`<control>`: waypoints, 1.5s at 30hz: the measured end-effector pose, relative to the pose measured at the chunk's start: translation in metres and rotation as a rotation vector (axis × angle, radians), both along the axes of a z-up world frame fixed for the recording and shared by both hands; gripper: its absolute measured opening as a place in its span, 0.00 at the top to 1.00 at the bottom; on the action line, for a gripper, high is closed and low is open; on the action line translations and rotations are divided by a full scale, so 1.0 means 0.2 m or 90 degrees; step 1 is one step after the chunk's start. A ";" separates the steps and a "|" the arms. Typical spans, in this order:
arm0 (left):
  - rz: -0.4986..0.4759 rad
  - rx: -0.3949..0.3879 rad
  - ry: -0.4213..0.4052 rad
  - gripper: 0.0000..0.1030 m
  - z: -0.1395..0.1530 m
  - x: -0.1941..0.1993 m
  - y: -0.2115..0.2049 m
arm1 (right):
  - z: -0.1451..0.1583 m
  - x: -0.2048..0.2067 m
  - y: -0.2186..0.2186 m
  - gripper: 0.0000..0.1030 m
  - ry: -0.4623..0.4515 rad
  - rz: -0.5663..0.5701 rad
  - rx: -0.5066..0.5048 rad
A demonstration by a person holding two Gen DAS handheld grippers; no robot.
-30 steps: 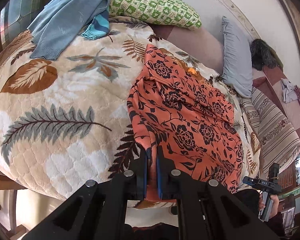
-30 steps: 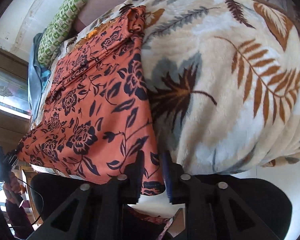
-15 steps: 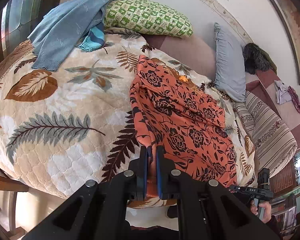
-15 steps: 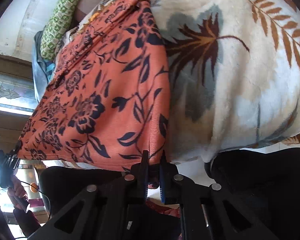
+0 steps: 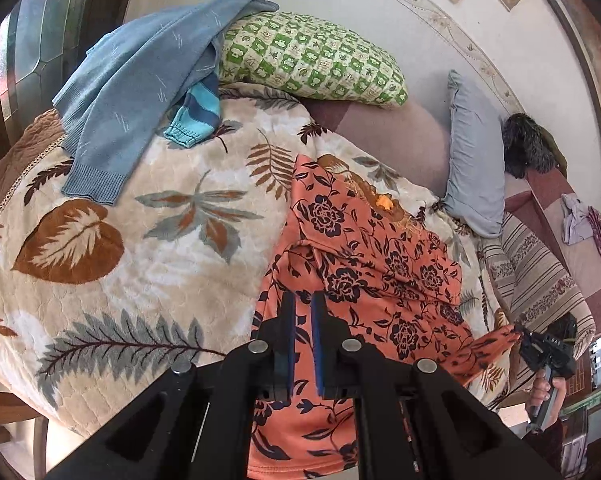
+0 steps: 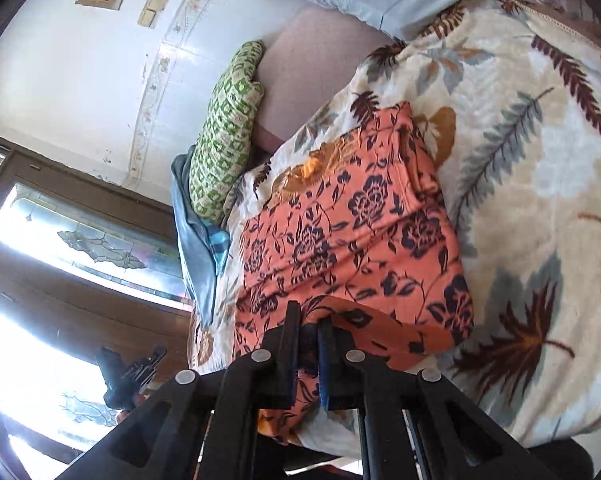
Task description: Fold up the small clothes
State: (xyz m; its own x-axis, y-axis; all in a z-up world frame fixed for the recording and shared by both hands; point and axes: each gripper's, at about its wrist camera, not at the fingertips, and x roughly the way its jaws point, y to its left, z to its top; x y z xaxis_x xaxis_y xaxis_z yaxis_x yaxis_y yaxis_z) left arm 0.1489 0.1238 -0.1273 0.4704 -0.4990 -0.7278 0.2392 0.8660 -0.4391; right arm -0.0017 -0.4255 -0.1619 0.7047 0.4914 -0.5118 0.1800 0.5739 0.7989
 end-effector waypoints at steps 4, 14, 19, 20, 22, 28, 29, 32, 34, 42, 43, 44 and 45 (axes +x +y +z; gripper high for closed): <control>0.012 0.034 0.056 0.35 -0.17 -0.13 0.04 | 0.03 0.02 -0.02 0.93 -0.018 0.003 -0.010; 0.018 0.050 0.137 0.29 -0.50 -0.28 -0.09 | -0.08 -0.18 0.00 0.93 0.000 -0.005 0.004; 0.007 0.084 0.240 0.74 -0.71 -0.34 -0.13 | -0.06 -0.24 0.01 0.93 -0.009 -0.013 0.005; 0.000 0.090 0.239 0.74 -0.72 -0.37 -0.14 | -0.06 -0.25 0.02 0.93 -0.009 -0.011 0.003; -0.002 0.096 0.234 0.74 -0.74 -0.40 -0.16 | -0.07 -0.26 0.03 0.93 -0.008 -0.007 -0.002; 0.027 0.059 0.261 0.49 -0.76 -0.37 -0.12 | -0.11 -0.25 0.04 0.93 -0.001 -0.004 0.007; 0.030 0.064 0.254 0.38 -0.75 -0.38 -0.13 | -0.11 -0.25 0.04 0.93 -0.001 -0.002 0.005; 0.065 0.119 0.214 0.35 -0.69 -0.38 -0.13 | -0.11 -0.25 0.04 0.93 0.003 -0.002 0.000; 0.069 0.105 0.186 0.35 -0.65 -0.39 -0.10 | -0.12 -0.25 0.02 0.93 0.007 -0.003 0.006; 0.051 0.128 0.245 0.51 -0.80 -0.37 -0.14 | -0.17 -0.24 0.02 0.93 0.023 -0.009 0.015; 0.052 0.122 0.241 0.59 -0.79 -0.37 -0.13 | -0.17 -0.25 0.02 0.93 0.022 -0.010 0.014; 0.050 0.118 0.239 0.70 -0.79 -0.37 -0.11 | -0.17 -0.25 0.02 0.93 0.021 -0.010 0.011; 0.047 0.108 0.239 0.73 -0.79 -0.37 -0.11 | -0.17 -0.26 0.02 0.93 0.020 -0.011 0.012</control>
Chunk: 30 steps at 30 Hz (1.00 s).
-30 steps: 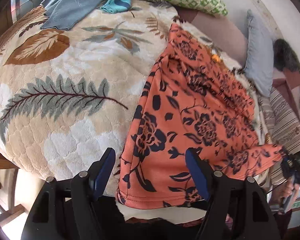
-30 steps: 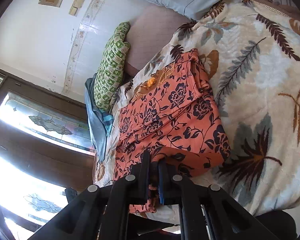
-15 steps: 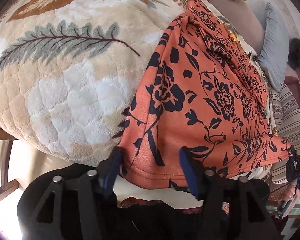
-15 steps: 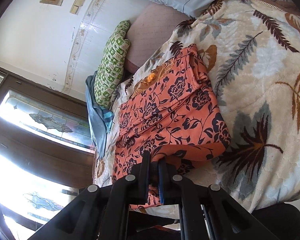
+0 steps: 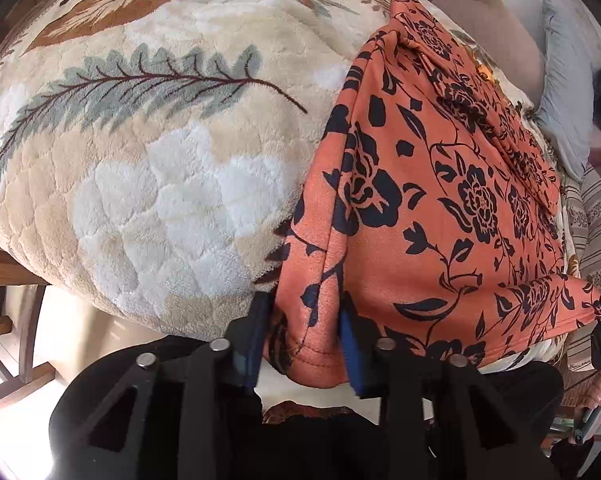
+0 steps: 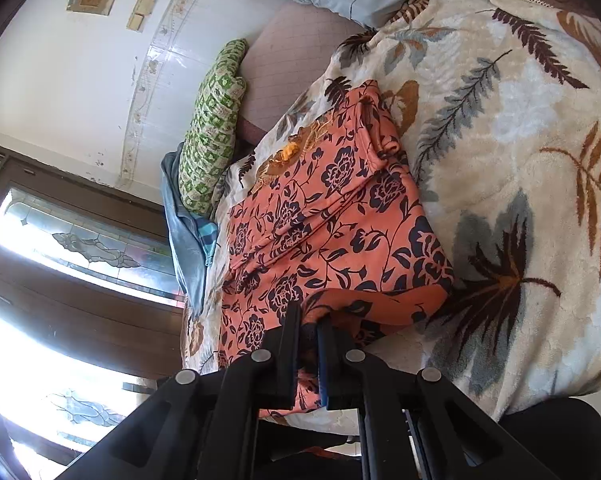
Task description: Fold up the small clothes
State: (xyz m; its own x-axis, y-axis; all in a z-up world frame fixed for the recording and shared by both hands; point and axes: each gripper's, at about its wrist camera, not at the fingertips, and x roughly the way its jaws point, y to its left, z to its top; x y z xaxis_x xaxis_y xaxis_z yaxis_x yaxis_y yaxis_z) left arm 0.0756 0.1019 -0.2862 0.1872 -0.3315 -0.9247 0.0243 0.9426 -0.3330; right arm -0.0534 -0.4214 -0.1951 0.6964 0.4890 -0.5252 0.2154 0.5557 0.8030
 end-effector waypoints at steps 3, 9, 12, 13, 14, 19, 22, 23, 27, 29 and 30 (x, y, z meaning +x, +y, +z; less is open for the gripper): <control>-0.009 -0.022 -0.009 0.91 0.02 -0.01 0.00 | -0.01 -0.02 -0.01 0.93 0.001 -0.005 0.000; -0.036 -0.093 -0.067 0.93 0.23 0.04 -0.03 | 0.03 -0.03 -0.02 0.93 -0.011 -0.003 0.000; -0.035 -0.137 -0.097 0.92 0.38 0.14 -0.03 | 0.11 0.01 -0.03 0.93 -0.029 0.003 -0.012; -0.034 -0.148 -0.107 0.93 0.43 0.19 -0.05 | 0.13 0.03 -0.03 0.93 -0.035 0.004 -0.014; -0.033 -0.156 -0.115 0.93 0.47 0.25 -0.06 | 0.15 0.06 -0.04 0.93 -0.040 0.004 -0.016; -0.028 -0.170 -0.130 0.93 0.61 0.64 -0.15 | 0.25 0.28 -0.11 0.93 -0.064 -0.008 -0.029; -0.017 -0.169 -0.124 0.93 0.63 0.94 -0.23 | 0.29 0.51 -0.20 0.93 -0.067 -0.022 -0.045; -0.017 -0.163 -0.126 0.93 0.63 1.04 -0.27 | 0.29 0.59 -0.23 0.93 -0.069 -0.029 -0.047; -0.015 -0.134 -0.128 0.92 0.58 1.46 -0.46 | 0.26 0.96 -0.40 0.93 -0.067 -0.065 -0.050; 0.006 -0.122 -0.124 0.92 0.50 1.65 -0.54 | 0.19 1.15 -0.47 0.93 -0.050 -0.082 -0.052; 0.008 -0.111 -0.131 0.91 0.45 1.73 -0.58 | 0.14 1.24 -0.50 0.91 -0.035 -0.095 -0.047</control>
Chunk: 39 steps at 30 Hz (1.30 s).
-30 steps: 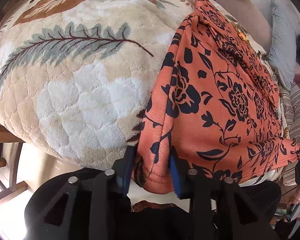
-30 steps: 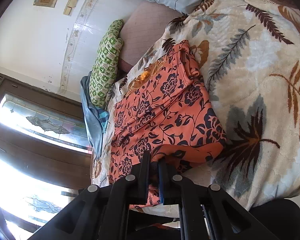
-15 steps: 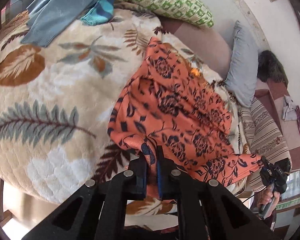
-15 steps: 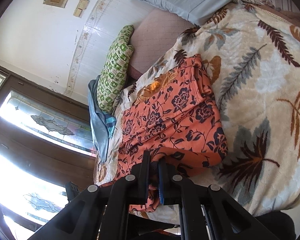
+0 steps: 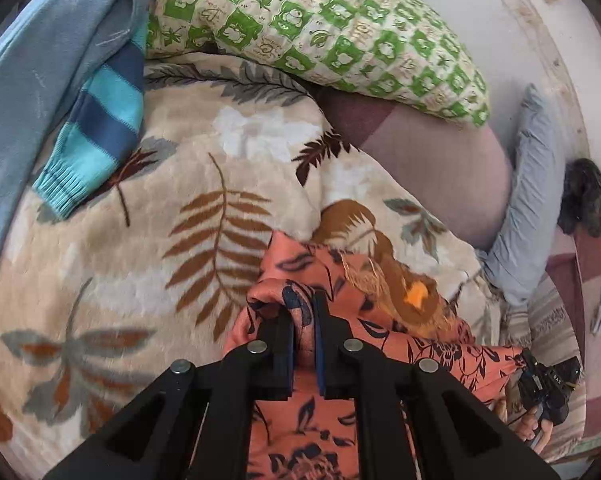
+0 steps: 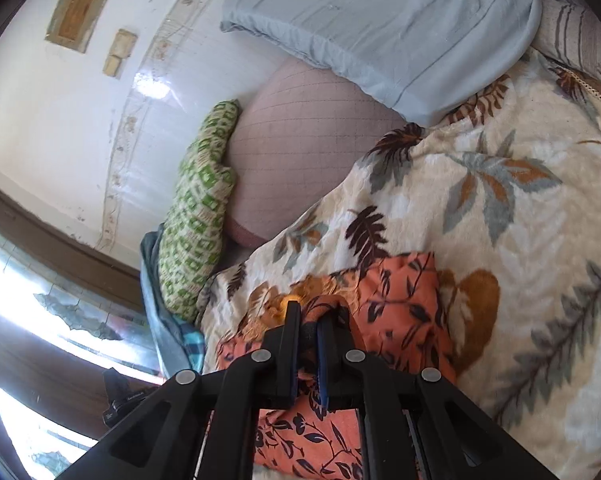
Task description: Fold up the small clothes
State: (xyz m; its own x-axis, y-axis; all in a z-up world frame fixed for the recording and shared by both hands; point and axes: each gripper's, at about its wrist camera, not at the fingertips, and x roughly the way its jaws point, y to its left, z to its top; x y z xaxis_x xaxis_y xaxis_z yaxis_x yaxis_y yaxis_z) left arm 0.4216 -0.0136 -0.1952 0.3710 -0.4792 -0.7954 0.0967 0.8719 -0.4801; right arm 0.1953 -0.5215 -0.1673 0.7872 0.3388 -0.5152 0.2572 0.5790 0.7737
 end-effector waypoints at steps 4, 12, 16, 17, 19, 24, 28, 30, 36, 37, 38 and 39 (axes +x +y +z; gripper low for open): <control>0.019 0.017 0.004 0.88 -0.19 0.13 -0.08 | -0.31 0.29 -0.10 0.89 0.066 -0.039 0.030; 0.195 -0.102 -0.200 0.23 0.03 -0.13 0.22 | -0.45 0.13 -0.20 0.72 0.006 -0.143 0.013; 0.194 -0.004 -0.197 0.23 0.15 -0.36 0.19 | -0.26 -0.06 -0.23 0.36 -0.048 -0.196 -0.023; 0.189 0.008 -0.194 0.23 0.15 -0.44 0.16 | -0.19 -0.05 -0.17 0.36 -0.046 -0.154 -0.063; 0.175 0.027 -0.175 0.23 0.10 -0.58 0.09 | -0.08 -0.02 0.03 0.36 -0.027 -0.059 -0.140; 0.119 0.052 -0.126 0.23 -0.08 -0.72 -0.08 | -0.09 0.13 0.65 0.38 0.045 0.167 -0.245; 0.105 0.168 -0.162 0.23 -0.12 -0.69 -0.14 | -0.26 0.27 1.08 0.46 0.103 0.284 -0.335; 0.061 0.190 -0.121 0.23 -0.18 -0.64 -0.15 | -0.35 0.37 1.19 0.50 0.141 0.308 -0.352; 0.059 0.218 -0.069 0.23 -0.30 -0.53 -0.11 | -0.40 0.82 1.19 0.51 0.183 0.223 -0.401; 0.067 0.212 -0.065 0.23 -0.30 -0.52 -0.09 | -0.39 0.89 1.15 0.51 0.191 0.193 -0.385; 0.074 0.200 -0.060 0.23 -0.29 -0.51 -0.08 | -0.38 0.96 1.11 0.51 0.189 0.164 -0.363; 0.080 0.186 -0.054 0.23 -0.29 -0.51 -0.06 | -0.34 1.00 1.08 0.51 0.178 0.142 -0.345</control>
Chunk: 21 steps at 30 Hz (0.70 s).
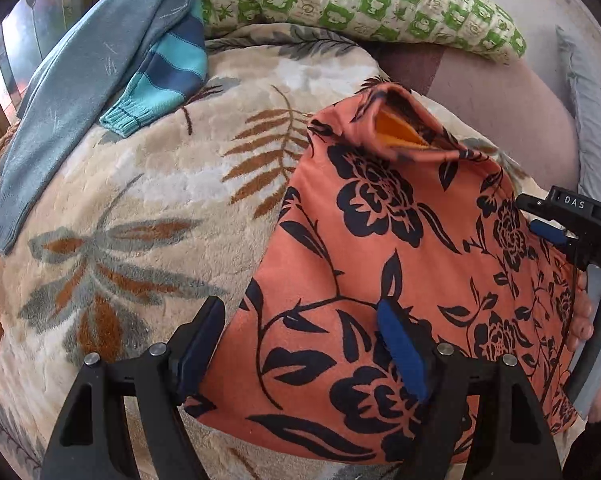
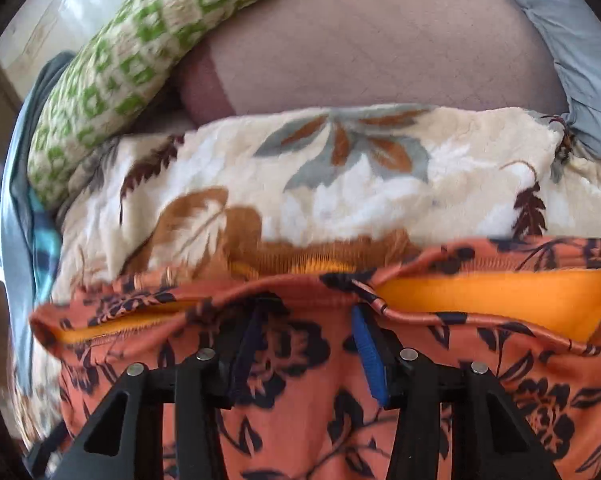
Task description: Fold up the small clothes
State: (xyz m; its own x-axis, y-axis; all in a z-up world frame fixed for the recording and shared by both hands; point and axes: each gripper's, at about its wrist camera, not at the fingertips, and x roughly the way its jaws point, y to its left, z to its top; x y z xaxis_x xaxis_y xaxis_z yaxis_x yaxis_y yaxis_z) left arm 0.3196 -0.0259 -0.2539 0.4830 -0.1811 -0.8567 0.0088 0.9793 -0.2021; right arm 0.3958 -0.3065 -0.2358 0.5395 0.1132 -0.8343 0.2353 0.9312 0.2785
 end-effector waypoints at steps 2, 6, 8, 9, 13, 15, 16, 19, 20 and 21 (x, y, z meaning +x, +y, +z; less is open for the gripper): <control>0.005 -0.014 0.006 0.23 0.00 0.00 0.02 | 0.08 0.02 -0.05 0.51 -0.040 -0.036 0.013; 0.030 -0.005 -0.001 0.23 0.02 -0.01 0.05 | 0.18 -0.06 0.07 0.51 -0.063 0.028 0.012; 0.053 -0.003 -0.003 0.23 0.04 -0.01 0.09 | 0.18 -0.10 0.20 0.51 -0.057 0.088 0.007; 0.065 -0.004 -0.005 0.23 0.05 -0.02 0.11 | 0.18 -0.12 0.27 0.51 -0.061 0.115 0.015; 0.097 -0.001 -0.002 0.23 0.05 -0.03 0.15 | 0.13 -0.12 0.52 0.51 -0.041 0.196 0.081; 0.095 0.006 0.005 0.23 0.05 -0.03 0.14 | 0.07 -0.05 0.65 0.51 -0.014 0.222 0.072; 0.091 0.011 0.009 0.23 0.03 0.00 0.14 | 0.03 -0.01 0.71 0.51 -0.001 0.227 0.056; 0.071 0.024 0.016 0.23 0.01 0.04 0.10 | -0.08 0.17 0.73 0.51 0.035 0.171 0.036; 0.067 0.025 0.017 0.23 0.01 0.04 0.10 | -0.09 0.22 0.70 0.51 0.025 0.146 0.037; 0.063 0.026 0.016 0.23 0.01 0.05 0.09 | -0.09 0.28 0.68 0.51 0.019 0.127 0.032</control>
